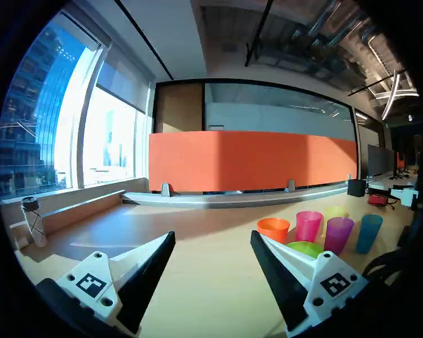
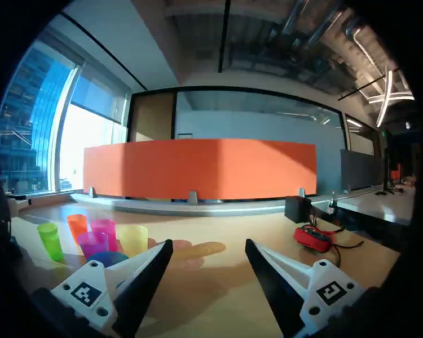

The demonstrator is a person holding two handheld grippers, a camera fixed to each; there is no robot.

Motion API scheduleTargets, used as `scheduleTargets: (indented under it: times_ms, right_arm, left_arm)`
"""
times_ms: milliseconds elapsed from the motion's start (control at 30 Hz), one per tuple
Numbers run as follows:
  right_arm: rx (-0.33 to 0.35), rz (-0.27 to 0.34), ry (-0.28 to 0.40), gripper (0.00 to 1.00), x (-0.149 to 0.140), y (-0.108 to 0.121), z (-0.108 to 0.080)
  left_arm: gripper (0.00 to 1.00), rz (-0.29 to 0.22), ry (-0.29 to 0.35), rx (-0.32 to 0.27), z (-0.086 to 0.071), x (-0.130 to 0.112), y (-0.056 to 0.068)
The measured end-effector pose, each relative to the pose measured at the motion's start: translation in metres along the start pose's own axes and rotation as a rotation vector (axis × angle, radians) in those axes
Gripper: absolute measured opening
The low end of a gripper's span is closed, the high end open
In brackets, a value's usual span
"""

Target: Pour water

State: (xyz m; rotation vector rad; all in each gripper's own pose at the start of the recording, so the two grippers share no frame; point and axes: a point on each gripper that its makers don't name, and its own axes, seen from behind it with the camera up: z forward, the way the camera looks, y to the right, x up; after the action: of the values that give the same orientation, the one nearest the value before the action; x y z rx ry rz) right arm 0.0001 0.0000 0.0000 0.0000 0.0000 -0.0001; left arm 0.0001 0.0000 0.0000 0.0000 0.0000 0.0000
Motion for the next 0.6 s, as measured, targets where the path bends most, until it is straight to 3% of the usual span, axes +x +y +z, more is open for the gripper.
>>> scheduleTargets:
  times_ms: [600]
  right_arm:
    - [0.002,-0.001,0.0,0.99,0.0022,-0.0005,0.0003]
  left_arm:
    - [0.99,0.0,0.0,0.001,0.0007,0.0005,-0.0004]
